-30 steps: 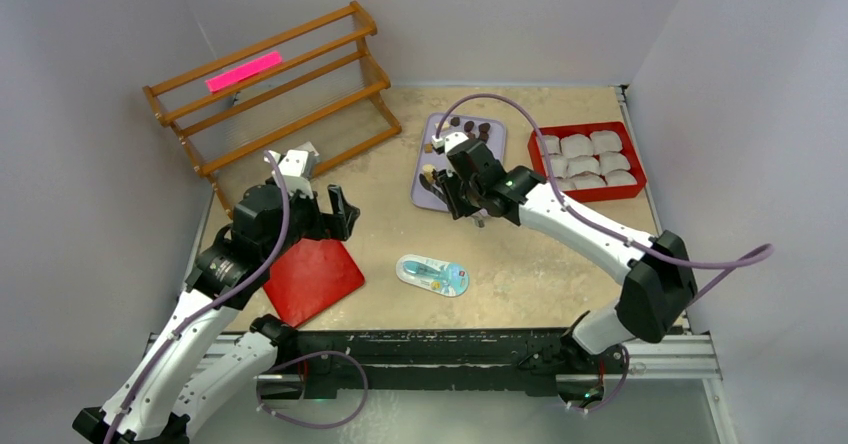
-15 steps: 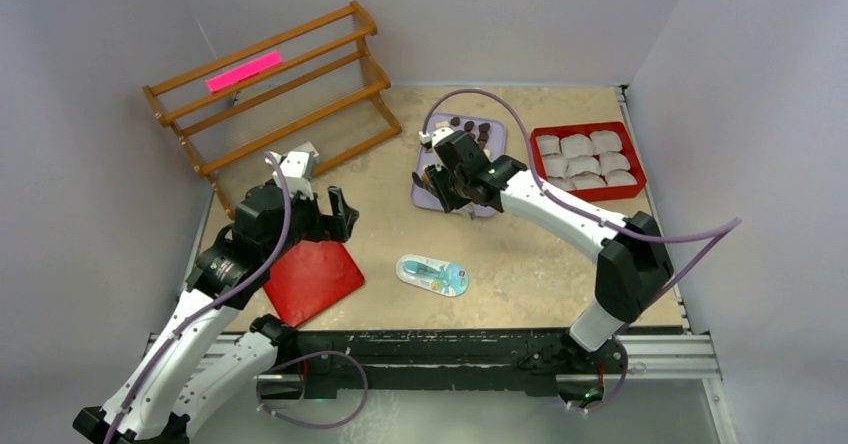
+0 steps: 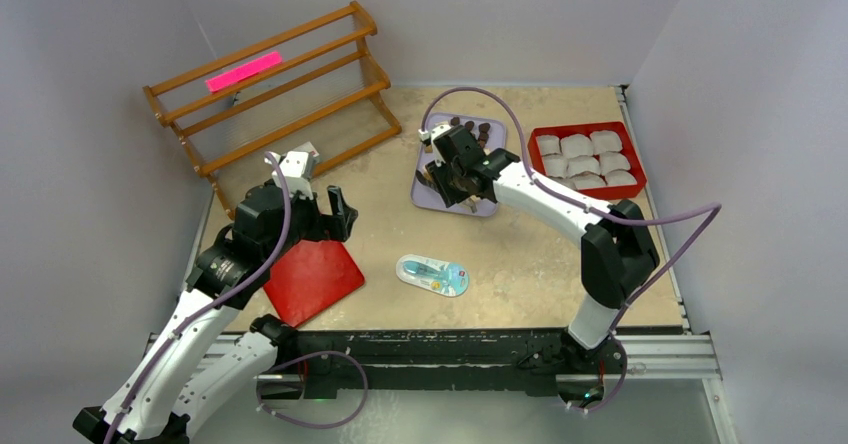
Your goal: Pack the chocolate
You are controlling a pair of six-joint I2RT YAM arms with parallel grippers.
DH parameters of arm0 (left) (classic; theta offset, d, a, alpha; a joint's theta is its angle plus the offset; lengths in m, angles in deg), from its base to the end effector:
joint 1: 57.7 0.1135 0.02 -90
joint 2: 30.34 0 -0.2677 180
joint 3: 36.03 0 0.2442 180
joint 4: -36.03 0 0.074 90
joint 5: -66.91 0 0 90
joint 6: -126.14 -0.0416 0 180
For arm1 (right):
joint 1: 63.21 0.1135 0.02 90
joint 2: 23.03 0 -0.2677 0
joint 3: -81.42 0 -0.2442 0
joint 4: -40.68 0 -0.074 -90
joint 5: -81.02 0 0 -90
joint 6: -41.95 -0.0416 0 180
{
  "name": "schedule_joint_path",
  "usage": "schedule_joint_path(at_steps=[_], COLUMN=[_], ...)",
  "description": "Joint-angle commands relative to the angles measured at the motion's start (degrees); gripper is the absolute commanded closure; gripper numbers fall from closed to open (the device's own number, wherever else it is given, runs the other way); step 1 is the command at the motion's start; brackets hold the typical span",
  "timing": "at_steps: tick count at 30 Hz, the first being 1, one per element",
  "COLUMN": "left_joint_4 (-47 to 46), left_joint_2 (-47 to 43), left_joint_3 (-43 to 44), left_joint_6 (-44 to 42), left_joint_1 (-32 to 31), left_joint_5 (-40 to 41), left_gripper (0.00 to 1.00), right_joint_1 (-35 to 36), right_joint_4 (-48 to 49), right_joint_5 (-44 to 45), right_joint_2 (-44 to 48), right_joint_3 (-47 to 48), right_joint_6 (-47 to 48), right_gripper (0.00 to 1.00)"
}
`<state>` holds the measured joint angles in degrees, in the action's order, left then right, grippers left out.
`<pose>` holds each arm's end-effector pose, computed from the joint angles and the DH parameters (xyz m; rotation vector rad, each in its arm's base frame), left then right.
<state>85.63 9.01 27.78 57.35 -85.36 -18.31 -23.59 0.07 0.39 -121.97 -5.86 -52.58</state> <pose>0.1254 -0.0618 0.3353 0.0607 2.0372 -0.4580 0.2994 0.2391 0.2676 -0.6438 2.2922 0.1731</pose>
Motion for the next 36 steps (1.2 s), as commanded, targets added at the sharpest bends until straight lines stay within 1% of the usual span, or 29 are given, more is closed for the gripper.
schedule_joint_path(at_steps=[1, 8, 11, 14, 20, 32, 36], left_joint_4=[-1.01, -1.01, -1.01, -1.01, -1.01, -1.01, -1.01], left_joint_2=[0.01, -0.41, -0.34, -0.24, -0.75, -0.80, -0.76], left_joint_3=[-0.44, -0.45, -0.45, -0.42, -0.44, -0.53, -0.53], left_joint_6=[-0.91, -0.91, -0.91, -0.91, -0.91, -0.91, -0.91], left_joint_1=[0.06, 0.06, 0.06, 0.07, 0.06, 0.06, 0.06], left_joint_5=[0.59, 0.77, 0.62, 0.41, 0.49, 0.53, 0.55], left_gripper=[0.01, 0.01, 0.01, 0.01, 0.01, 0.01, 0.01], right_joint_1=[-0.92, -1.11, -1.12, -1.11, -1.12, -1.08, -1.20], right_joint_4=[1.53, 1.35, 1.35, 1.01, -0.10, -1.08, -2.81], right_joint_5=[-1.51, -2.96, -3.58, -4.14, -3.25, -2.26, -0.11], right_joint_2=[-0.83, -3.91, -4.71, -4.94, -4.07, 2.31, 5.20], right_joint_3=[2.34, 3.61, 3.84, 3.82, 3.83, 0.84, 0.78], right_joint_6=[1.26, 1.13, 0.78, 0.61, -0.04, -1.64, -1.73], right_gripper=[0.58, 0.59, 0.62, 0.66, 0.83, 0.87, 0.88])
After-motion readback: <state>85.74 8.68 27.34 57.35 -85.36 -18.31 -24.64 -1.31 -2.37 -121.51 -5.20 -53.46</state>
